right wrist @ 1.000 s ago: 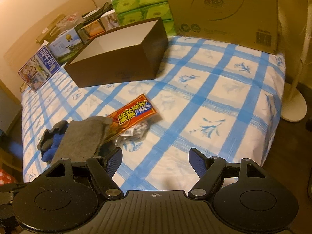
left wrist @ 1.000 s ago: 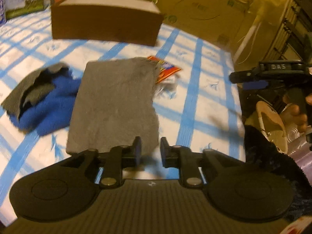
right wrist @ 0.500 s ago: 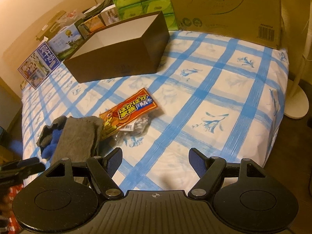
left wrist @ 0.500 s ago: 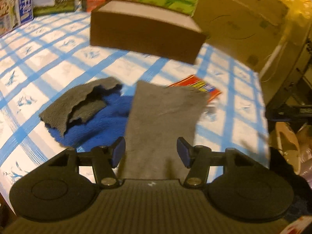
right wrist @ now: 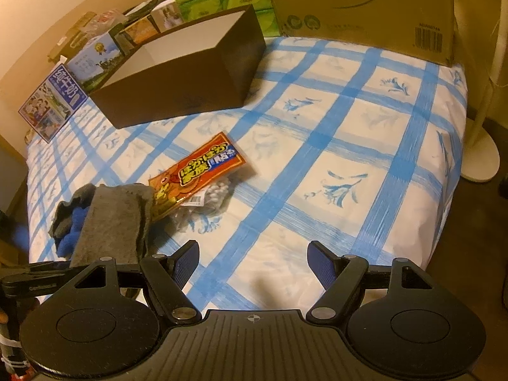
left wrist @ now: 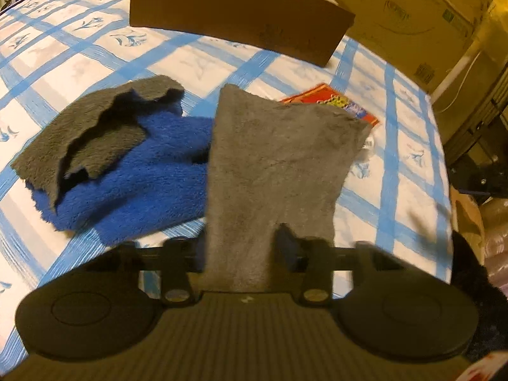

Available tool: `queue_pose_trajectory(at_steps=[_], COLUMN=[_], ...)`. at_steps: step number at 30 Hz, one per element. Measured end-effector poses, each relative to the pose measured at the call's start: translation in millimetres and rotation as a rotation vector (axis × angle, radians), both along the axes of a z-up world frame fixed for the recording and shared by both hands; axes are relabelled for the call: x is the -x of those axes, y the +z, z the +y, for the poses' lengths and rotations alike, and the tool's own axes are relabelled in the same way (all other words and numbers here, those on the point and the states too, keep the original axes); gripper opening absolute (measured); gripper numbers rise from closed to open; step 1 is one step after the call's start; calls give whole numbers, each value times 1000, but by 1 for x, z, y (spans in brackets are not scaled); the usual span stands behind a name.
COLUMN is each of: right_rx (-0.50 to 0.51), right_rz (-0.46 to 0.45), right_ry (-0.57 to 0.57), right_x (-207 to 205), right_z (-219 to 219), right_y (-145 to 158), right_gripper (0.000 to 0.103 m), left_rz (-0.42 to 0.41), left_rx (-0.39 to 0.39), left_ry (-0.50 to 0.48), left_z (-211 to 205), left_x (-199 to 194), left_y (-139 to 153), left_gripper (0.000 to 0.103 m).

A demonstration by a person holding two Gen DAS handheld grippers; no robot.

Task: Organize soft objects
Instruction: 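Lift the grey cloth with the left tool while the right tool moves to the red packet, then grasp the red snack packet edge with the right tool while the left tool holds the cloth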

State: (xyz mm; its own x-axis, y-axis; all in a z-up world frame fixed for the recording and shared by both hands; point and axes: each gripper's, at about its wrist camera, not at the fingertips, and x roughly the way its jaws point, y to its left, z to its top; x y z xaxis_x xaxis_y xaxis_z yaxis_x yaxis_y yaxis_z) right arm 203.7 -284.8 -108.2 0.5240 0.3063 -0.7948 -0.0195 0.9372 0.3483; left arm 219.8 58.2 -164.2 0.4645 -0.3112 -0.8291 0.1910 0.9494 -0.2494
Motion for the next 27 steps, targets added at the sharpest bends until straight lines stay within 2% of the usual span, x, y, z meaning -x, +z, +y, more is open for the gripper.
queue_pose_trajectory(at_steps=[2,3,6,9,17,21,27], right_rx=[1,-1,-5,-13,-70,-141,-206], right_rz=[3,2,1,-5,-52,-71,-69], right_ry=[2,4,8,13,35,22,4], right_x=[0,0,0,-2,-22,-41,-74], right_z=[0,1,1,4,14,15,17], right_y=[-1,-1,-2,-3,-1,-5,-19], right_gripper=[75,75,75,75,75,75,75], left_rz=[-16,-24,-65,-113,-300,-331,-346], left_rx=[7,15,3,38,14,-34,-64], left_ry=[-4,-2,3,26,70,115,155], left_z=[-2,-2,-6,-3,-5,-5,-1], left_x=[1,3,11,19,14,-4,-31], left_y=[2,5,17,36,98,109,112], left_gripper=[7,5,4,4,4,4,4])
